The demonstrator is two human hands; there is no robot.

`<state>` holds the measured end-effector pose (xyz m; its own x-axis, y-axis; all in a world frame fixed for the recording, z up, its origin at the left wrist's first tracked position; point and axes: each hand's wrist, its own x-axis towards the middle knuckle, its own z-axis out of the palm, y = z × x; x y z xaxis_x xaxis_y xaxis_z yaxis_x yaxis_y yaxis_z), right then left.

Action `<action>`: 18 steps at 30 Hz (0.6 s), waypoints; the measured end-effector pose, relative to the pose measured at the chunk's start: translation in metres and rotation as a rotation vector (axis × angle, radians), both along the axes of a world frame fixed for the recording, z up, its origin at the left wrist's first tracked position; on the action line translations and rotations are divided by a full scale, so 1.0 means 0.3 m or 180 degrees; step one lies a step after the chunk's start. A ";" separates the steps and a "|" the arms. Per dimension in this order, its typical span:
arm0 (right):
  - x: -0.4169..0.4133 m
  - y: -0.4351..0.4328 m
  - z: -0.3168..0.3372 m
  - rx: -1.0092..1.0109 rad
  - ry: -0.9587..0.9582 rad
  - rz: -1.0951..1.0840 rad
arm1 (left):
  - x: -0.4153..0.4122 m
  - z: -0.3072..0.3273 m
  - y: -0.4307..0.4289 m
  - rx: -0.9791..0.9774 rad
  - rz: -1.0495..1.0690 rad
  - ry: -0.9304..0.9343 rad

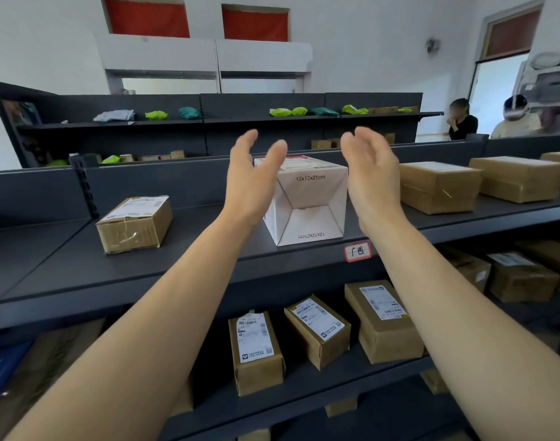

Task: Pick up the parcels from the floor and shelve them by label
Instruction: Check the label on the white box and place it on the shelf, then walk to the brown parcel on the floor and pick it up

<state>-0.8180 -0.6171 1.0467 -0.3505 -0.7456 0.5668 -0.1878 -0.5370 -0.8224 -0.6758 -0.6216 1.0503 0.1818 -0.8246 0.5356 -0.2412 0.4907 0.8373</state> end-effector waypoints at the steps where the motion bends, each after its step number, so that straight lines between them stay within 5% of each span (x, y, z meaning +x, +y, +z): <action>1: -0.003 0.030 0.004 -0.0138 -0.0036 0.0085 | -0.001 0.005 0.025 -0.0145 -0.0014 0.0029; 9: -0.068 0.200 -0.031 -0.0699 -0.0334 0.0620 | -0.061 -0.023 0.203 -0.1001 -0.0523 0.0330; 18: -0.074 0.388 -0.054 -0.0710 -0.0283 0.0059 | -0.132 -0.060 0.282 -0.1333 -0.1933 0.0755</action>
